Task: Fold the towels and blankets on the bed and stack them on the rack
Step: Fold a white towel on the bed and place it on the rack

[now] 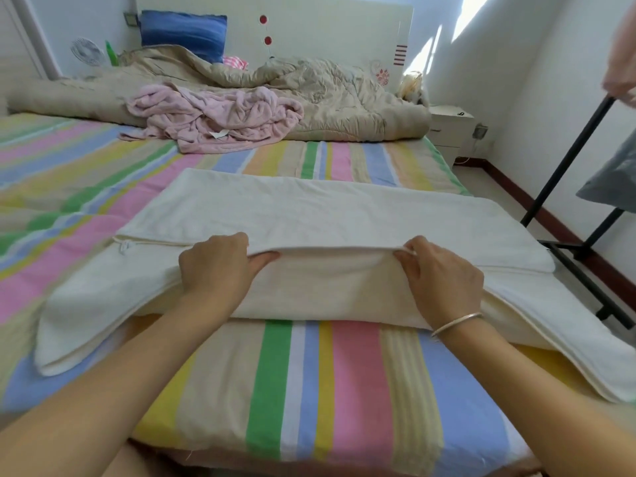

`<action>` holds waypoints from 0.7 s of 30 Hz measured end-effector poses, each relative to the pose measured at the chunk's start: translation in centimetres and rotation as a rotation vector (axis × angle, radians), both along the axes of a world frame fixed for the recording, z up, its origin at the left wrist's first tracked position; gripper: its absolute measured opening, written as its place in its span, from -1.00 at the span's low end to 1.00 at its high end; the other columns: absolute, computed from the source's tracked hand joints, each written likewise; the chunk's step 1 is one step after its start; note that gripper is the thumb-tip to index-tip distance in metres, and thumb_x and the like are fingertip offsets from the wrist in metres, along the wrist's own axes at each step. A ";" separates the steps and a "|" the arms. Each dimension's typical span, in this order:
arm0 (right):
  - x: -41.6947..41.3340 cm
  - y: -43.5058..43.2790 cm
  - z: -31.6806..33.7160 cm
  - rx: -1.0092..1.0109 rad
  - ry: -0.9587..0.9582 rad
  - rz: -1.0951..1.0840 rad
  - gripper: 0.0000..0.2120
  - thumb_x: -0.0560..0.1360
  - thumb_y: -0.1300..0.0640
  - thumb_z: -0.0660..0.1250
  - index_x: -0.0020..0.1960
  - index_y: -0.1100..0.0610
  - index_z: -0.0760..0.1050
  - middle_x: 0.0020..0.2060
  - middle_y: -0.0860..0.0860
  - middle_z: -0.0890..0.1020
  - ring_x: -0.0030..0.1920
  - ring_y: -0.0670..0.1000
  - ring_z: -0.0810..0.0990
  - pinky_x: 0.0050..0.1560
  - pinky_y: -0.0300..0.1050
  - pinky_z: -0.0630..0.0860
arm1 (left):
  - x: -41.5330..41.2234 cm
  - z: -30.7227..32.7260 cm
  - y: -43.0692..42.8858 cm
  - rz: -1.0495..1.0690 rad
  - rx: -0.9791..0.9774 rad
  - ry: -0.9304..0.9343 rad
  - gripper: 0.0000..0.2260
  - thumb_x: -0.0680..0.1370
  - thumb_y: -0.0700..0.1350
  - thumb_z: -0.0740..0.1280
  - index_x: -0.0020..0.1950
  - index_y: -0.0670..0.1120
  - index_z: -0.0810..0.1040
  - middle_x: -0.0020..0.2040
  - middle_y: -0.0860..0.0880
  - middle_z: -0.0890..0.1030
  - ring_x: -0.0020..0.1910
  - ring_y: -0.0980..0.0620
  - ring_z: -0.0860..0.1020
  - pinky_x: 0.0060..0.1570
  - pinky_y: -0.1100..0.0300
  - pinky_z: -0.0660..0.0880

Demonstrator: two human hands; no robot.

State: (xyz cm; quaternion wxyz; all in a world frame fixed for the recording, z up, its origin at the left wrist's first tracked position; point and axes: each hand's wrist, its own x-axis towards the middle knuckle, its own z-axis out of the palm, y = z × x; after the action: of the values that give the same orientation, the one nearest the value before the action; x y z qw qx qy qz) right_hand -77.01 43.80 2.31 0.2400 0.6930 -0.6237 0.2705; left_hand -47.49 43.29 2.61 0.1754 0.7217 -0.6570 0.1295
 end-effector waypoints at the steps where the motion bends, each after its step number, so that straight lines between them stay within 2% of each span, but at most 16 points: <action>1: -0.2 -1.2 0.2 -0.032 0.003 0.015 -0.63 0.56 -0.15 0.11 -0.17 0.08 0.50 -0.42 0.03 0.57 -0.41 0.15 0.57 -0.47 -0.20 0.24 | 0.4 0.1 -0.9 -0.008 -0.067 0.012 -0.45 0.43 0.45 0.19 -0.21 -0.05 0.50 -0.22 -0.12 0.61 -0.18 -0.21 0.60 -0.33 0.13 0.27; 6: -0.9 -8.0 2.7 -0.159 0.091 0.124 -0.69 0.57 -0.11 0.18 -0.16 0.09 0.52 -0.40 0.02 0.59 -0.39 0.12 0.59 -0.49 -0.22 0.27 | 2.7 1.6 -8.1 -0.188 -0.334 -0.111 -0.42 0.40 0.49 0.19 -0.35 -0.05 0.41 -0.43 -0.08 0.52 -0.47 -0.18 0.54 -0.45 0.22 0.16; 10: -1.0 -15.2 5.7 -0.232 0.165 0.193 -0.70 0.57 -0.09 0.21 -0.13 0.12 0.53 -0.36 0.07 0.62 -0.38 0.15 0.60 -0.45 -0.20 0.26 | 3.6 3.9 -15.7 -0.269 -0.445 -0.221 -0.43 0.42 0.44 0.15 -0.35 -0.08 0.44 -0.45 -0.09 0.50 -0.53 -0.15 0.50 -0.44 0.25 0.10; 14: -1.4 -23.2 6.3 -0.186 0.235 0.173 -0.59 0.59 -0.18 0.08 -0.11 0.11 0.52 -0.31 0.06 0.64 -0.28 0.15 0.63 -0.40 -0.19 0.20 | 3.7 4.9 -23.1 -0.329 -0.437 -0.274 -0.45 0.43 0.41 0.21 -0.34 -0.08 0.45 -0.42 -0.14 0.54 -0.45 -0.16 0.54 -0.42 0.21 0.16; 16: -1.6 -26.7 5.6 -0.124 0.242 0.166 -0.57 0.60 -0.19 0.08 -0.09 0.11 0.52 -0.27 0.06 0.64 -0.24 0.16 0.63 -0.38 -0.17 0.19 | 3.5 4.5 -26.5 -0.368 -0.401 -0.285 -0.48 0.42 0.40 0.23 -0.31 -0.07 0.45 -0.37 -0.17 0.58 -0.38 -0.18 0.57 -0.39 0.17 0.20; 19: -1.6 -30.3 3.7 0.063 0.285 0.078 -0.60 0.60 -0.22 0.06 -0.05 0.05 0.50 -0.21 0.04 0.64 -0.17 0.15 0.61 -0.35 -0.12 0.22 | 2.8 3.0 -30.4 -0.371 -0.253 -0.331 -0.44 0.45 0.43 0.17 -0.14 -0.07 0.54 -0.19 -0.16 0.64 -0.18 -0.18 0.61 -0.32 0.13 0.23; 21: -1.5 -32.0 1.6 0.241 0.375 0.005 -0.59 0.58 -0.27 0.00 -0.07 0.00 0.45 -0.16 0.01 0.65 -0.13 0.13 0.61 -0.31 -0.10 0.30 | 2.5 0.8 -32.5 -0.383 -0.110 -0.349 -0.43 0.46 0.46 0.10 -0.08 -0.02 0.52 -0.11 -0.11 0.64 -0.09 -0.15 0.60 -0.26 0.13 0.26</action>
State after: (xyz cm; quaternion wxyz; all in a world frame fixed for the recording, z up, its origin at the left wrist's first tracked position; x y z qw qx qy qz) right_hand -78.56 11.79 3.94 0.2665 0.7563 -0.5943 0.0612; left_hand -44.99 10.81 3.44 0.1199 0.5404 -0.7938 0.2519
